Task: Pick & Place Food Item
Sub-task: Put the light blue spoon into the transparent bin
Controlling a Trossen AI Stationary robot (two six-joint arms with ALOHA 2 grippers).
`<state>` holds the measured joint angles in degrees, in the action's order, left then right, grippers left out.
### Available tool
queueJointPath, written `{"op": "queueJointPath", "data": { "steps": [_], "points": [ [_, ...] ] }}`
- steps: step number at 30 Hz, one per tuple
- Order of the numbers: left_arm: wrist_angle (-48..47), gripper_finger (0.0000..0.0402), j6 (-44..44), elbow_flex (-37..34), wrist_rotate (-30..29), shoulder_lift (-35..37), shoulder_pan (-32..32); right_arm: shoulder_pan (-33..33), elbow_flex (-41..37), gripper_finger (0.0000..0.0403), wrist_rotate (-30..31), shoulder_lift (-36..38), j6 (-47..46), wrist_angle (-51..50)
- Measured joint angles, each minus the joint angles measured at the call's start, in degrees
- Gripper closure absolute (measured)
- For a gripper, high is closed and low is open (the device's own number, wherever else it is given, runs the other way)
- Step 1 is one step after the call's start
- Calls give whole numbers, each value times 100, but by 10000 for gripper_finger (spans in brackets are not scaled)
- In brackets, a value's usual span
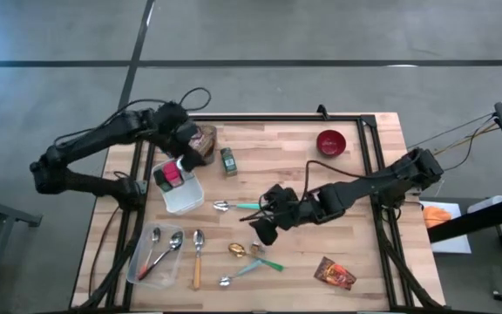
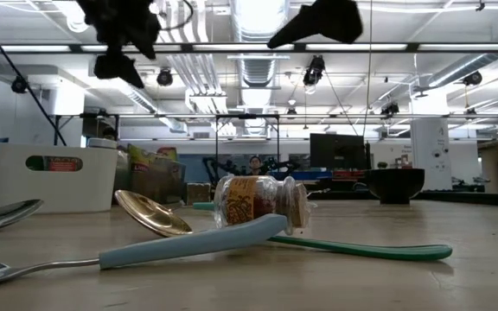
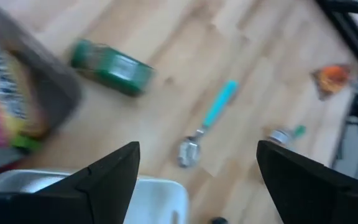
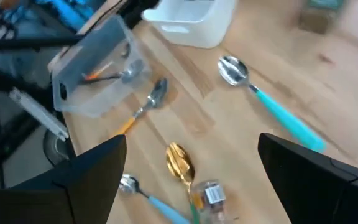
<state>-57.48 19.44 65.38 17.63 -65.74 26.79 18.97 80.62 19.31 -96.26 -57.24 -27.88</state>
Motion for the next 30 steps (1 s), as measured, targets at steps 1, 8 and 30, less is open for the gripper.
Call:
{"op": "queueJointPath", "data": {
  "steps": [1,8,30],
  "points": [
    [87,74,129,-84,0,134,-189,-63,0,44,-59,-29,204,4],
    [843,73,1258,-803,-362,947,-1825,-631,-2,44,-260,-301,1548,38],
    [1261,73,2365,-1263,-1061,1242,-3898,-1079,-7,44,-789,-1901,3242,540]
  ]
}}
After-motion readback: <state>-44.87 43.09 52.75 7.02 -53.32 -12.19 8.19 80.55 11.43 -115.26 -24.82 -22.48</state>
